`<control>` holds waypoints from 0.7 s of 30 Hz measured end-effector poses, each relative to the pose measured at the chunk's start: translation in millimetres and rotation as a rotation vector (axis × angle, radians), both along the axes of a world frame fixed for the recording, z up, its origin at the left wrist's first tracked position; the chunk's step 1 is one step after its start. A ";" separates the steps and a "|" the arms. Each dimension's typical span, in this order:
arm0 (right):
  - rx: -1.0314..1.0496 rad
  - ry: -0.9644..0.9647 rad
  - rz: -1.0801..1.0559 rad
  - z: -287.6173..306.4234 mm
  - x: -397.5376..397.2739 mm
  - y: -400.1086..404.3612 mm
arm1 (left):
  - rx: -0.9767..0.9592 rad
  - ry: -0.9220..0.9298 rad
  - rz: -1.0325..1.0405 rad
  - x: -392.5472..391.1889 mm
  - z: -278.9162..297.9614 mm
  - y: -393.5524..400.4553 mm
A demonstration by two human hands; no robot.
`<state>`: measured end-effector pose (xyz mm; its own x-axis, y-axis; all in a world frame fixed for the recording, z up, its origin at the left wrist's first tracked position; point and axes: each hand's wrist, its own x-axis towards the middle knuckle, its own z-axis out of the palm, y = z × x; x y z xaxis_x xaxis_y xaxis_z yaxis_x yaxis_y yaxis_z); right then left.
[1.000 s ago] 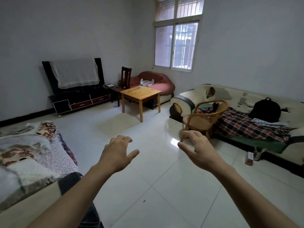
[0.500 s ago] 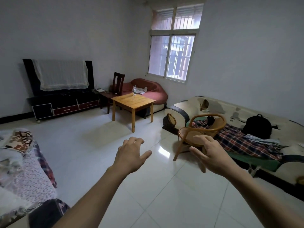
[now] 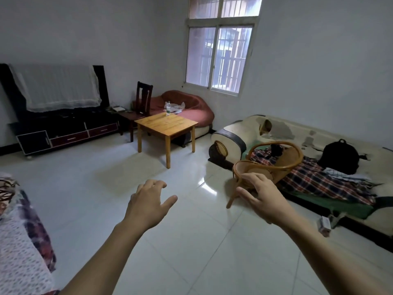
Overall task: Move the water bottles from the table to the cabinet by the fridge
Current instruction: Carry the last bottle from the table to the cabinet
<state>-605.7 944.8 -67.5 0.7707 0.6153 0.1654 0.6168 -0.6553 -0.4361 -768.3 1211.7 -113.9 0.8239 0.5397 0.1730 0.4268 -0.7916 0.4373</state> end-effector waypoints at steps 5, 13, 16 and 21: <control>0.050 -0.009 -0.009 -17.3 81.0 38.4 | 0.044 0.084 -0.021 83.0 -0.9 33.2; 0.108 0.029 0.026 -14.1 217.4 98.6 | 0.095 0.089 0.005 217.9 20.8 91.1; 0.089 0.026 0.040 -13.9 254.9 115.5 | 0.078 0.077 -0.009 255.8 19.0 103.5; 0.048 0.021 0.039 -17.6 317.5 149.5 | 0.043 0.055 -0.027 317.4 7.1 140.7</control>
